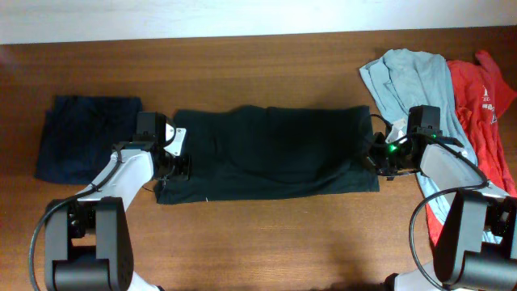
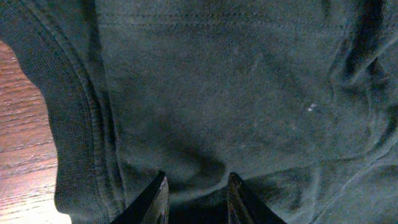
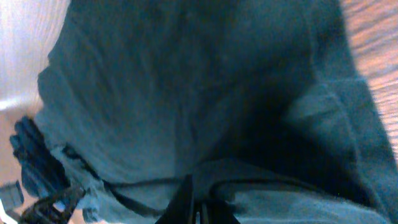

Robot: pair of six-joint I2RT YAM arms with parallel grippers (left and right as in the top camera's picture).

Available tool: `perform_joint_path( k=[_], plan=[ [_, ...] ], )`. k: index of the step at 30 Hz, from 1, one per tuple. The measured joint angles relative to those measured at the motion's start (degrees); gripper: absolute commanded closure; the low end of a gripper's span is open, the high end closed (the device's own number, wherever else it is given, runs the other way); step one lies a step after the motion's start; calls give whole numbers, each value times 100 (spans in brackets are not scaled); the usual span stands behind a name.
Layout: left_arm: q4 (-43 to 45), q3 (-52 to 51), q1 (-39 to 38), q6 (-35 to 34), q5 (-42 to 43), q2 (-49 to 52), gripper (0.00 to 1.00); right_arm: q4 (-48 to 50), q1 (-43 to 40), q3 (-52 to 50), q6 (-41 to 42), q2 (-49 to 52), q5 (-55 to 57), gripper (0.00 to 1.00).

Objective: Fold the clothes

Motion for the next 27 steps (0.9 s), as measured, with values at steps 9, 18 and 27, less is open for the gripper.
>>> perform_joint_path(
  k=[9, 18, 27],
  plan=[
    [-22, 0, 0, 0, 0, 0, 69, -385, 0, 0, 442, 0, 1084, 96],
    [-17, 20, 0, 44, 63, 2, 68, -433, 0, 0, 761, 0, 1303, 96],
    [297, 317, -256, 739, 946, 2, 67, 337, 2, 0, 326, 0, 264, 96]
  ],
)
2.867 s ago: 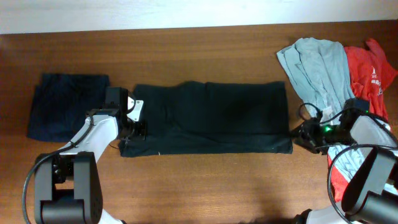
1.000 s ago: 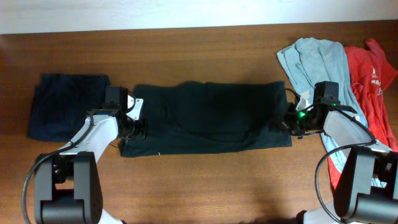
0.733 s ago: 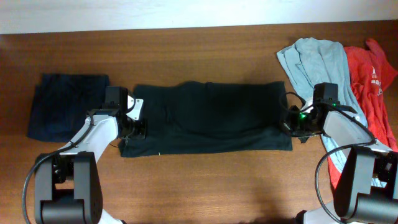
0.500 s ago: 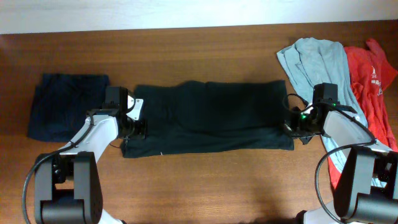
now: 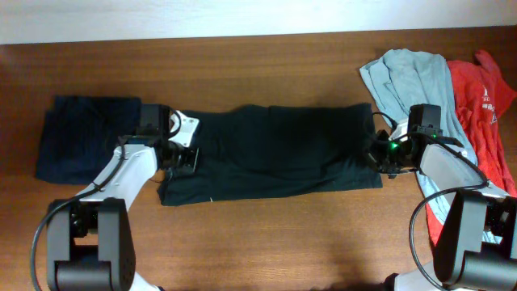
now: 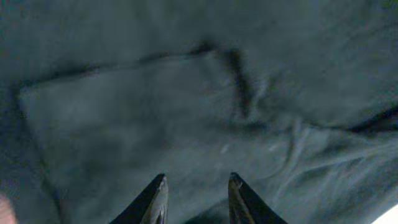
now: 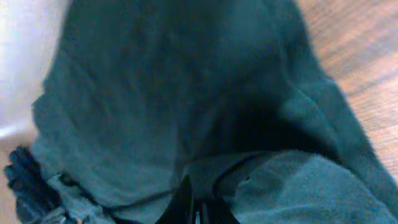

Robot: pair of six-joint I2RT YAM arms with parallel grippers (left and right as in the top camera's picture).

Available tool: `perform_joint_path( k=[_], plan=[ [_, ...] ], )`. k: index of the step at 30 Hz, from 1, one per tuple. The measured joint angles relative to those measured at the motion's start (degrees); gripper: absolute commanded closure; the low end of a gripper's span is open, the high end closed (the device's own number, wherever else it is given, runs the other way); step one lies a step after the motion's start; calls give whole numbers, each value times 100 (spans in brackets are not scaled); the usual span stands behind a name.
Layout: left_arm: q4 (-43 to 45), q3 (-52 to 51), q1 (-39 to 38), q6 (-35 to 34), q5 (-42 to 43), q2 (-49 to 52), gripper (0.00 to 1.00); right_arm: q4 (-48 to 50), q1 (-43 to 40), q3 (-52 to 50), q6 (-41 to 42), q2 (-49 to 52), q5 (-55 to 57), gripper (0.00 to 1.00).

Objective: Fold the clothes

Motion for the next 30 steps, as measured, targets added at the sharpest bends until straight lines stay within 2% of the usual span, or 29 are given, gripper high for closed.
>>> perform_joint_path(
  k=[1, 5, 7, 11, 14, 16, 18, 26, 30],
  plan=[
    [92, 4, -48, 35, 17, 0, 67, 11, 0, 0, -15, 0, -33, 96],
    [649, 17, -236, 144, 83, 57, 43, 42, 0, 0, -46, 0, -151, 95],
    [874, 26, -328, 173, 87, 177, 39, 44, -2, 0, -48, 0, -166, 95],
    [1211, 26, -625, 289, 76, 494, 39, 44, -2, 0, -59, 0, -166, 95],
    [1375, 39, -693, 315, -74, 634, 54, 44, 0, 0, -63, 0, -166, 94],
    [1403, 39, -695, 326, -201, 748, 77, 42, -2, 0, -61, 0, -164, 94],
    [1451, 46, -693, 284, -269, 763, 85, 44, 0, 0, -66, 0, -164, 94],
    [1637, 59, -695, -125, -420, 767, 99, 44, 0, 0, -61, 0, -162, 94],
    [1526, 138, -695, -306, -719, 767, 99, 44, 0, 0, -68, 0, -157, 94]
  ],
)
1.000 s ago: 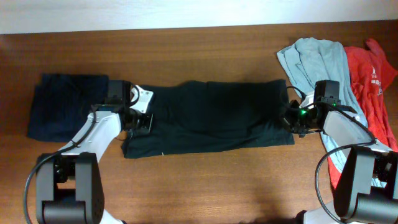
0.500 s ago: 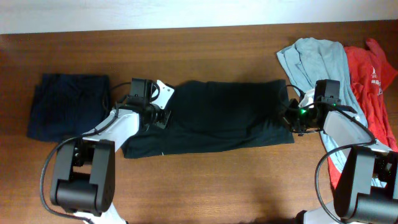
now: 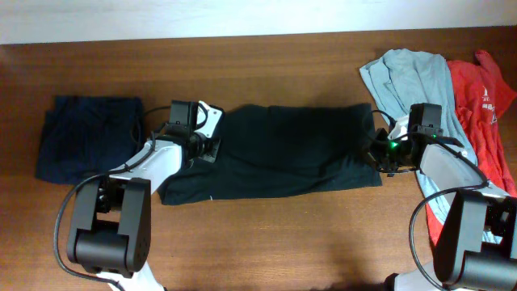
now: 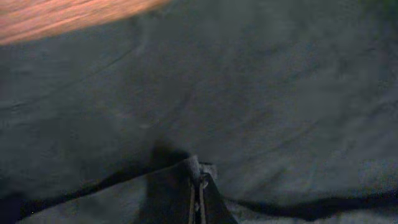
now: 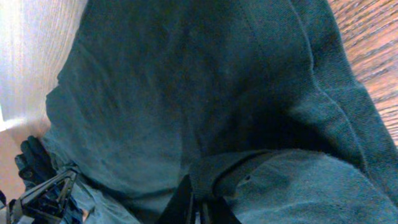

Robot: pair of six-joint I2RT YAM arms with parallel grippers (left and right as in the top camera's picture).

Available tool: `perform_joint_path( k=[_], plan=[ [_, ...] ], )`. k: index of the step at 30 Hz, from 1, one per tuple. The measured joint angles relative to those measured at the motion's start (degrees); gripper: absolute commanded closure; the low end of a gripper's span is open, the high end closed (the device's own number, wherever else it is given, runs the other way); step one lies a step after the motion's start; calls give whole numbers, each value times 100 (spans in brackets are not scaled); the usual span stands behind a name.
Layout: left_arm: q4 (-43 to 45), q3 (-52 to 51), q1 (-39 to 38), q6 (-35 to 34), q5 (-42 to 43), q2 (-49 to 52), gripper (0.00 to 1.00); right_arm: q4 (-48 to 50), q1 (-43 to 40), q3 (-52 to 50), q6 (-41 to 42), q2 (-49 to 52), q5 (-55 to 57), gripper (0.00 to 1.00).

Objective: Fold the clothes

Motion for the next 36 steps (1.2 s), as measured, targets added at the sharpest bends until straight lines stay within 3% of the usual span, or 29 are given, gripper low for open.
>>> perform_joint_path(
  k=[2, 3, 5, 7, 10, 13, 16, 18, 19, 21, 22, 24, 26, 36],
  plan=[
    [-13, 22, -2, -26, -210, 0, 99, 0, 0, 0, 4, 0, 24, 94],
    [-26, 28, -2, -39, -297, 0, 99, 4, -2, 0, 2, 0, 61, 83],
    [-107, 35, -2, -111, -527, 0, 99, 46, 0, 0, -7, 0, 184, 76],
    [-164, 42, -2, -192, -728, -2, 99, 90, -2, 0, -7, 0, 337, 56],
    [-181, 59, -2, -238, -887, -2, 99, 92, -2, 0, -35, 0, 476, 51],
    [-205, 66, -2, -275, -944, -2, 99, 15, -2, 0, -24, 0, 621, 53],
    [-219, 72, -2, -278, -975, -2, 99, -146, -2, 0, -37, 0, 710, 83],
    [-221, 72, -2, -280, -990, -2, 99, -203, -2, -2, -160, 0, 704, 80],
    [-221, 72, -2, -282, -992, -2, 99, -201, -2, 0, -317, 0, 651, 70],
    [-221, 72, -2, -295, -1005, -2, 99, -267, 0, 0, -518, 0, 579, 63],
    [-221, 72, -2, -295, -1008, -2, 99, -363, 2, 0, -568, 0, 542, 64],
    [-223, 72, -2, -295, -1008, -2, 99, -417, 33, -2, -734, -2, 514, 86],
    [-225, 74, -2, -295, -1010, -2, 99, -424, 133, -2, -752, 0, 514, 96],
    [-236, 81, -2, -295, -1010, -2, 99, -271, 1062, -17, -787, 0, 1172, 96]
  ],
)
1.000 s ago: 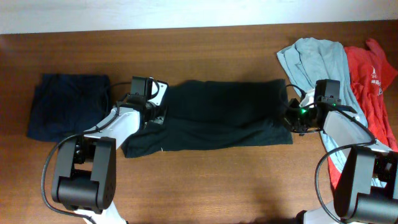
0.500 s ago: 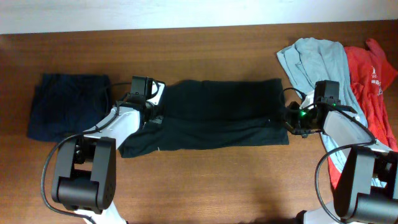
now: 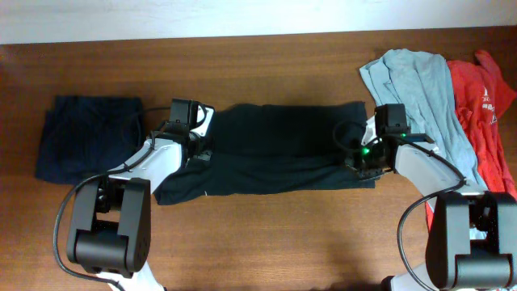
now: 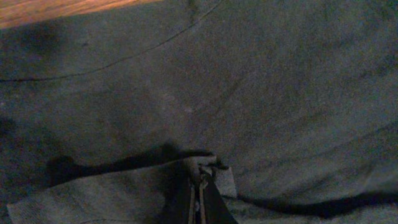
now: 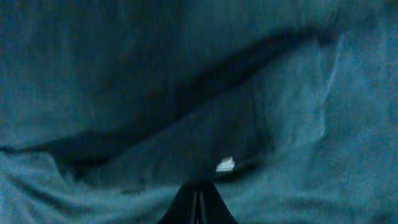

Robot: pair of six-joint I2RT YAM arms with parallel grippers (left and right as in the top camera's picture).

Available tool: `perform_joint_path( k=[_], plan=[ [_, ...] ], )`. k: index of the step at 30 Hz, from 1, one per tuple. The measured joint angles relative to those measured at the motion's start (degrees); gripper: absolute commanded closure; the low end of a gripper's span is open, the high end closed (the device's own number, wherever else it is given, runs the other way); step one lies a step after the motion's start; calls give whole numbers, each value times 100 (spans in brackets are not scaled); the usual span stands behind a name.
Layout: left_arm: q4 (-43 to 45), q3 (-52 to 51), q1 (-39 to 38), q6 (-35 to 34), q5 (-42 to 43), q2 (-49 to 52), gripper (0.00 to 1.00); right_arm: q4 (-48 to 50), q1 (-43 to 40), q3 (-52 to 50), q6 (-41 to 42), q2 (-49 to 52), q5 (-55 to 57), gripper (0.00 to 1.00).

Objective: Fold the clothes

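A dark green garment [image 3: 275, 153] lies spread lengthwise across the middle of the table. My left gripper [image 3: 197, 151] sits on its upper left part and is shut on a raised fold of the cloth [image 4: 198, 179]. My right gripper [image 3: 357, 160] rests over the garment's right end, its fingers pressed together in the dark cloth [image 5: 198, 190], with a small white tag [image 5: 225, 164] just ahead of them. The cloth fills both wrist views.
A folded navy garment [image 3: 85, 149] lies at the left end of the table. A light blue garment [image 3: 412, 77] and a red one [image 3: 485, 101] are heaped at the right, close behind the right arm. Bare wood runs along the front.
My right gripper has moved left, from the garment's right edge to a spot over its right end. The left gripper stays shut on the fold; the garment's lower left corner lies a little further left.
At first my left gripper stood open at the garment's left edge and the right was shut on its right edge. The left then sat open higher on the left end, then shut on a fold there. Now the right gripper is further inward.
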Motion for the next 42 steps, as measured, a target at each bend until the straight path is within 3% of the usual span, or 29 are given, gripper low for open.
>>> perform_joint_path(
  k=[11, 18, 23, 24, 28, 30, 32, 35, 42],
  plan=[
    [-4, 4, 0, 0, -4, 0, 98, 1661, 9, -22, -9, -2, 951, 93],
    [-17, 9, 0, 0, -11, 0, 98, 291, -87, 35, -426, -22, 968, 77],
    [-26, 11, 0, 0, -22, 0, 98, -470, -680, 59, -525, -48, 946, 64],
    [-24, 11, 0, 0, -22, 0, 93, -608, -831, 59, -542, -50, 946, 63],
    [-26, 11, 2, -22, -42, 0, 87, -914, -890, 66, -560, -50, 951, 64],
    [-26, 11, 2, -20, -46, 0, 87, -1003, -890, 61, -566, -50, 951, 69],
    [-26, 11, 2, -22, -46, 0, 87, -1058, -890, 28, -581, -50, 951, 87],
    [-26, 11, 2, -20, -48, 0, 87, -1268, -890, -63, -581, -50, 949, 95],
    [-26, 11, 2, -20, -83, 0, 87, -1438, -890, -96, -581, -50, 999, 96]
  ],
)
